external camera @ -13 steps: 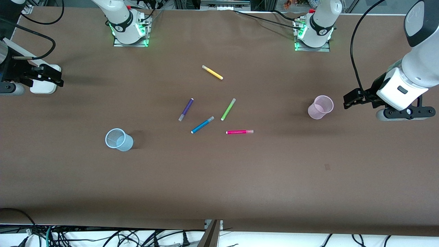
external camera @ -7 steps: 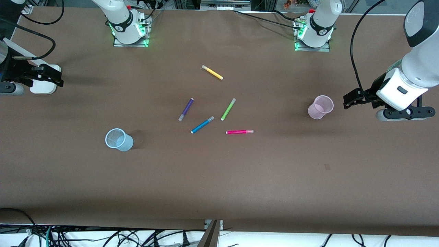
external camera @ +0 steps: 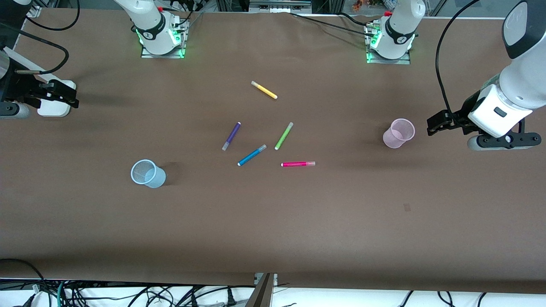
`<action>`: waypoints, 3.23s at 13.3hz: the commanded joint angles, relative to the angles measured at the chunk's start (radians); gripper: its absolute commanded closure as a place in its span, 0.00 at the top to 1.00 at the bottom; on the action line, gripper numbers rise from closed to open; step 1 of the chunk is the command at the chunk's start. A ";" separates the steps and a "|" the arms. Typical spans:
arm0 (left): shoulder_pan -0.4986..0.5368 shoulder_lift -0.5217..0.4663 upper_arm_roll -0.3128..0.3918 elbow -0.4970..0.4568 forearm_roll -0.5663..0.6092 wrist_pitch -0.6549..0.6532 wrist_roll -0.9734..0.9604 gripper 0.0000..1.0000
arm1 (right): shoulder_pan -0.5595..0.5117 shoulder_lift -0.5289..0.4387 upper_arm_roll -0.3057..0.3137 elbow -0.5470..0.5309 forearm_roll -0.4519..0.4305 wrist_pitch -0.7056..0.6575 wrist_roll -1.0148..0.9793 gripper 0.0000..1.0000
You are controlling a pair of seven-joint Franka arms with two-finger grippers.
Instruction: Place pink and blue markers in matching cups
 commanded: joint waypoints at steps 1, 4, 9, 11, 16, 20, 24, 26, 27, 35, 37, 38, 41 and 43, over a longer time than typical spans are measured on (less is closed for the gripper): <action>0.000 0.010 -0.001 0.023 -0.009 -0.010 0.019 1.00 | -0.009 0.011 0.002 0.025 0.020 -0.009 -0.019 1.00; 0.000 0.010 -0.001 0.023 -0.009 -0.010 0.019 1.00 | -0.009 0.014 0.002 0.025 0.020 -0.009 -0.019 1.00; 0.000 0.010 -0.001 0.023 -0.009 -0.010 0.017 1.00 | -0.007 0.014 0.004 0.025 0.022 -0.006 -0.008 1.00; -0.001 0.010 -0.001 0.021 -0.009 -0.010 0.017 1.00 | -0.005 0.014 0.004 0.025 0.023 -0.004 -0.005 1.00; -0.004 0.010 -0.003 0.018 -0.009 -0.013 0.005 1.00 | 0.001 0.090 0.011 0.022 0.025 0.019 -0.017 1.00; -0.006 0.010 -0.007 0.014 -0.011 -0.028 -0.036 1.00 | 0.056 0.181 0.011 0.019 0.026 0.023 -0.010 1.00; -0.024 0.010 -0.055 0.009 -0.012 -0.042 -0.216 1.00 | 0.174 0.324 0.011 0.020 0.026 0.175 0.000 1.00; -0.027 0.012 -0.095 0.009 -0.012 -0.060 -0.353 1.00 | 0.238 0.370 0.011 0.020 0.026 0.235 0.044 1.00; -0.029 0.019 -0.119 0.009 -0.012 -0.065 -0.432 1.00 | 0.264 0.388 0.011 0.020 0.026 0.265 0.140 1.00; -0.148 0.166 -0.234 0.011 -0.006 -0.024 -1.108 1.00 | 0.502 0.557 0.011 0.020 0.026 0.501 0.775 1.00; -0.206 0.246 -0.234 0.011 -0.006 0.057 -1.287 1.00 | 0.545 0.598 0.011 0.020 0.028 0.583 0.970 1.00; -0.233 0.280 -0.233 0.012 0.002 0.102 -1.378 1.00 | 0.568 0.620 0.011 0.020 0.028 0.629 1.080 1.00; -0.251 0.375 -0.234 0.008 0.003 0.237 -1.495 1.00 | 0.602 0.666 0.011 0.022 0.028 0.733 1.285 1.00; -0.289 0.439 -0.230 0.006 0.009 0.335 -1.643 1.00 | 0.625 0.687 0.011 0.020 0.028 0.741 1.330 1.00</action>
